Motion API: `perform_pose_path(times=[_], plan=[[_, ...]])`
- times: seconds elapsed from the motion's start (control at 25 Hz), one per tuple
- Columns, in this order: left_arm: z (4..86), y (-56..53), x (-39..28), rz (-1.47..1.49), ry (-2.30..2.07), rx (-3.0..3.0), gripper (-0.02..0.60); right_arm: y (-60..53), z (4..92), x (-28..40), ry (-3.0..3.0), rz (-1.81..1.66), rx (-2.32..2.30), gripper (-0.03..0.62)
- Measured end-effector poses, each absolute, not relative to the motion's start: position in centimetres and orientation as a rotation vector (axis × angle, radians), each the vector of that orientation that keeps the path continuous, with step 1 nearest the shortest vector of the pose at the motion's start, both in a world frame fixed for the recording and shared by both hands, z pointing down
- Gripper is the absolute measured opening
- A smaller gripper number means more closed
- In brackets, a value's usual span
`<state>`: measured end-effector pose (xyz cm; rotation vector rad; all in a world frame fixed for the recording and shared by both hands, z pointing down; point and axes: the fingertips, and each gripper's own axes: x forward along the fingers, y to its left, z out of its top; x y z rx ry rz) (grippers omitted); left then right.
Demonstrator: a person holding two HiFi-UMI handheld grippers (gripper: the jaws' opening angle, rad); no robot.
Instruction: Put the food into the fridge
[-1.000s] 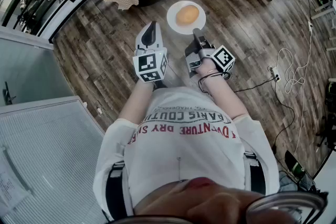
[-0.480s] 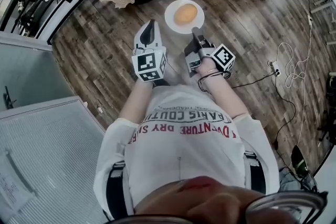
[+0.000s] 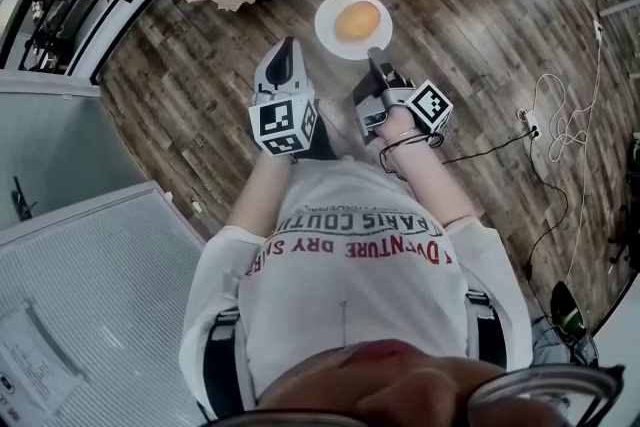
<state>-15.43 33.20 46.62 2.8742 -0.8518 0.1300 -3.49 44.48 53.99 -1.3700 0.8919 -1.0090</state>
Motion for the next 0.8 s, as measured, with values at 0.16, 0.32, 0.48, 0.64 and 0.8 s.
perform_pose_path(times=[0.16,0.32,0.48,0.64,0.8], plan=[[47.0,29.9,-12.7,0.131,-0.818,2.851,0.028,41.7,54.1,-1.4,0.877,-1.01,-1.372,0.03],[46.4,25.7,-9.5,0.111,-0.78,2.85,0.028,37.9,53.3,1.6,0.876,-0.982,-1.38,0.029],[45.9,19.2,-6.7,0.108,-0.749,2.847,0.028,32.0,52.2,4.3,0.878,-0.962,-1.405,0.029],[44.9,12.4,-4.3,0.084,-0.731,2.851,0.028,25.4,51.3,6.5,0.874,-0.951,-1.41,0.029],[44.2,5.5,-2.1,0.065,-0.713,2.853,0.028,18.8,50.8,8.5,0.864,-0.947,-1.407,0.029]])
